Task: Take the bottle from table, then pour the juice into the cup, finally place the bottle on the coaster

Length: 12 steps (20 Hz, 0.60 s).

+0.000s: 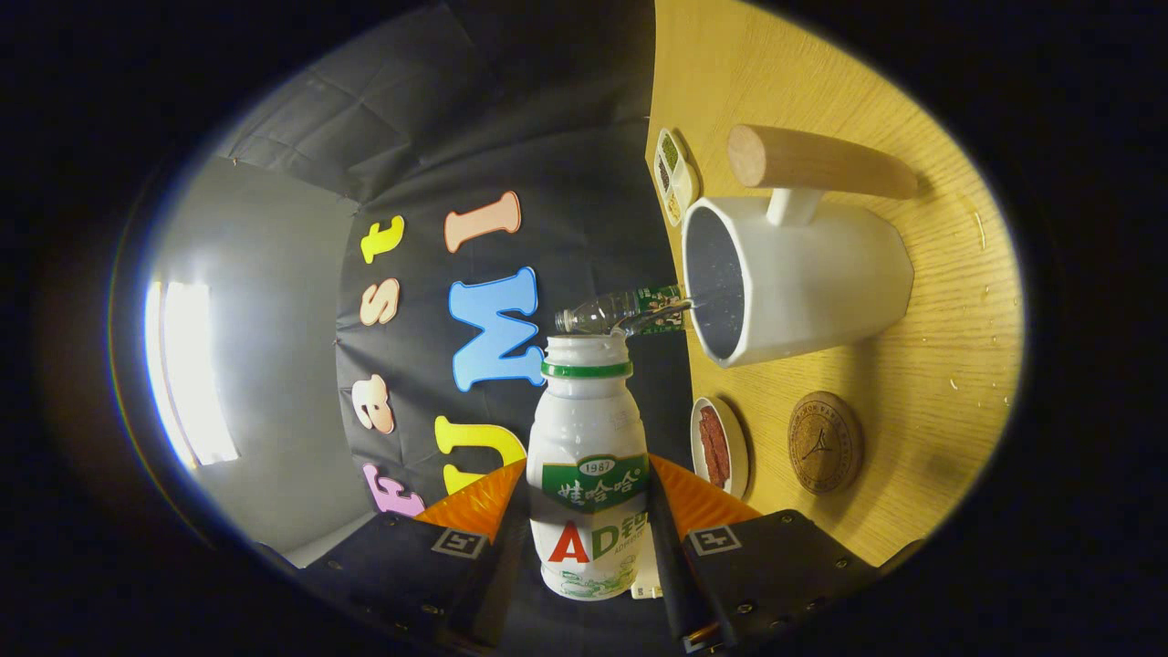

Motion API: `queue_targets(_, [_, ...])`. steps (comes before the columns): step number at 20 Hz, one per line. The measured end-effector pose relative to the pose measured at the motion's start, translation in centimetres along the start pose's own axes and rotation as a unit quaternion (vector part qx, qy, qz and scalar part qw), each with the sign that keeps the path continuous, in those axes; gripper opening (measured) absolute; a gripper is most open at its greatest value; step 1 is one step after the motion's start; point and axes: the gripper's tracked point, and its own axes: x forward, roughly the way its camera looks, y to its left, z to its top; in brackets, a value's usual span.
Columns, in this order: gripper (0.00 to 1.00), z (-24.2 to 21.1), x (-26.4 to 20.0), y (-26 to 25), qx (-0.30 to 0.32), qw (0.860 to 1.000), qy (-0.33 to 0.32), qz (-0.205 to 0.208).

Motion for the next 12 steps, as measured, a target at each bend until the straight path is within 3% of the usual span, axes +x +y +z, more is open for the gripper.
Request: queue_targets(12, [0.65,0.82,0.18,-0.09,0.017,1.000,-0.012,0.007])
